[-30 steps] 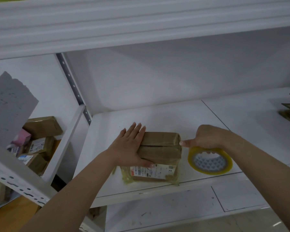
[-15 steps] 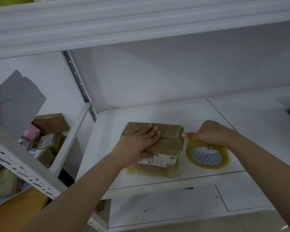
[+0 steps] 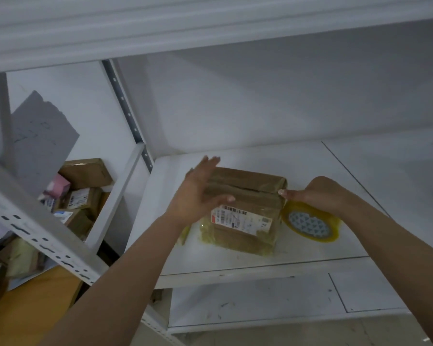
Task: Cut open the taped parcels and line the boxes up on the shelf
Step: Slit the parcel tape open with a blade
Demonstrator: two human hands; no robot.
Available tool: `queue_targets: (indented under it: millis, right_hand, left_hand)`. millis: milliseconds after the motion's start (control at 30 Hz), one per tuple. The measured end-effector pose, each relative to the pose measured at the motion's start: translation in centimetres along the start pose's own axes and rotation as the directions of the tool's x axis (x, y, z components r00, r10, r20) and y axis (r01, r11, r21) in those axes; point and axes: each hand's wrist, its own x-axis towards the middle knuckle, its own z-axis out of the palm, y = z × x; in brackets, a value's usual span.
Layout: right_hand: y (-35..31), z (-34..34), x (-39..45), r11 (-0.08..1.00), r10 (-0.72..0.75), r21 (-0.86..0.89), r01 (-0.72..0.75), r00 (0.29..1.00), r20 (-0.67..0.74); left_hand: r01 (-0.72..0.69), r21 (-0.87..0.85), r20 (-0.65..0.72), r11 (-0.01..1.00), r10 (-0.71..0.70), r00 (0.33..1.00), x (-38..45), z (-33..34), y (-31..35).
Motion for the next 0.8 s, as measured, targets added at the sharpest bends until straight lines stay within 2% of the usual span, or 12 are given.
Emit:
queue_targets:
  millis: [67,100,167,267,400,567,633,700,733,800]
  right_hand:
    - [0.0,0.1,0.1,1.000,-0.006,-0.024,0.006,1.000,0.005]
    - [0.0,0.1,0.2,0.999,-0.012,-0.032,0.012,1.000,0.007]
    - [0.1,0.1,0.5,0.999,-0.024,-0.040,0.024,1.000,0.001]
    - [0.1,-0.1,0.8,0.998,-0.037,-0.050,0.038,0.999,0.010]
    - [-0.1,-0.3,0.6,1.000,-0.015,-0.019,0.015,0.999,0.030]
    - [-0.1,-0.2,0.4,1.000,-0.002,-0.008,0.002,0.999,0.043]
    - [-0.1,-0.2,0.3,1.000,0.002,-0.007,-0.002,0.999,0.044]
    - [0.0,-0.2,0.4,1.000,-0.002,-0.009,0.002,0.999,0.048]
    - [0.0,-0.2,0.4,1.000,-0.006,-0.009,0.006,0.999,0.050]
    - [0.0,-0.2,0.5,1.000,-0.014,-0.007,0.014,0.998,0.060]
  left_hand:
    - [0.156,-0.111,-0.185,0.981,-0.175,0.967,-1.6,-0.7,-1.8]
    - [0.231,-0.134,-0.215,0.964,-0.256,0.943,-2.6,-0.9,-2.9]
    - [0.400,-0.120,-0.169,0.908,-0.416,0.893,-4.3,-0.3,-5.3]
    - [0.568,0.096,-0.070,0.818,-0.563,0.823,-5.9,1.8,-7.9]
    - [0.622,0.383,-0.111,0.683,-0.635,0.765,-5.6,4.5,-8.8]
    - [0.562,0.611,-0.072,0.557,-0.668,0.741,-4.9,5.6,-9.0]
    - [0.608,0.552,-0.092,0.570,-0.684,0.724,-4.2,4.3,-9.1]
    - [0.683,0.348,-0.177,0.643,-0.670,0.721,-2.9,2.1,-8.7]
    - [0.678,0.224,-0.245,0.701,-0.632,0.735,-2.1,0.8,-8.1]
    - [0.551,0.052,-0.365,0.833,-0.498,0.787,-0.1,-1.5,-5.6]
